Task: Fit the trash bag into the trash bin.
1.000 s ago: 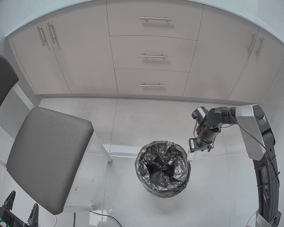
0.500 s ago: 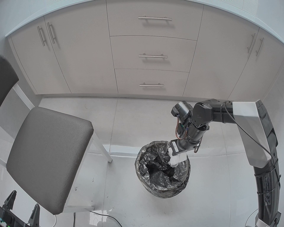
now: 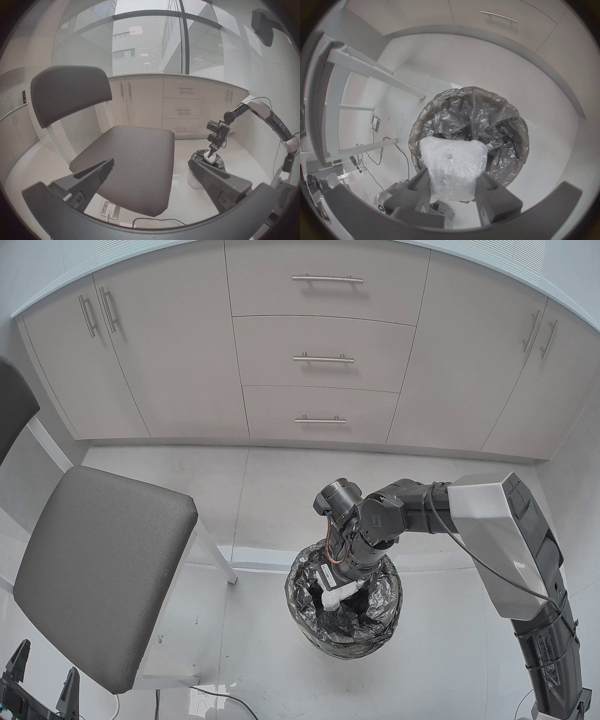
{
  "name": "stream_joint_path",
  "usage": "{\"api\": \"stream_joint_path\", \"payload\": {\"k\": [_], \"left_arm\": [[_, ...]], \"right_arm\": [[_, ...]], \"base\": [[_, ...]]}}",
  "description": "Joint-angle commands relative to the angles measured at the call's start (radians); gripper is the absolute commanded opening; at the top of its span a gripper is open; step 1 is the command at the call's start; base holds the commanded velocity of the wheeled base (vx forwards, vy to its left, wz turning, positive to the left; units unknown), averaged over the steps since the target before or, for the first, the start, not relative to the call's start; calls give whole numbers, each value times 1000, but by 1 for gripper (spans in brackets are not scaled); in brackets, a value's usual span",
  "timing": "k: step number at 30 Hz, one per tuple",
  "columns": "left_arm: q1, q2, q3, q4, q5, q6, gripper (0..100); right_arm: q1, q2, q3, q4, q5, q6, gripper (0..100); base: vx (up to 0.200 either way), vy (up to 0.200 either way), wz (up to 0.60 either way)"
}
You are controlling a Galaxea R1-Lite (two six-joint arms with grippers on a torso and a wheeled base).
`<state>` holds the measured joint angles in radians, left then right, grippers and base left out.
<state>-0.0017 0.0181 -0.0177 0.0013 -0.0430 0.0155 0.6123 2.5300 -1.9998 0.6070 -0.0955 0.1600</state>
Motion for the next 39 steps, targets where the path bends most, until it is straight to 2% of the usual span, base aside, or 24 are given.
{"api": "stream_joint_path", "payload": {"k": [1, 4, 17, 18, 26, 39], "left_arm": [[0, -18, 18, 0, 0, 0, 100], [0, -18, 18, 0, 0, 0, 100], [2, -18, 18, 0, 0, 0, 100], [2, -18, 18, 0, 0, 0, 100], [0, -18, 18, 0, 0, 0, 100], [0, -18, 18, 0, 0, 0, 100]], "right_arm": [[12, 26, 0, -9, -21, -19, 0], [12, 29, 0, -30, -39, -28, 0], [-14, 24, 0, -39, -43, -48, 0], [-19, 26, 0, -46, -43, -56, 100], [-26, 32, 0, -58, -78, -54, 100], [-16, 32, 0, -61, -92, -54, 100]], "base": [[0, 0, 0], [0, 0, 0], [0, 0, 0], [0, 0, 0], [0, 0, 0], [0, 0, 0]]}}
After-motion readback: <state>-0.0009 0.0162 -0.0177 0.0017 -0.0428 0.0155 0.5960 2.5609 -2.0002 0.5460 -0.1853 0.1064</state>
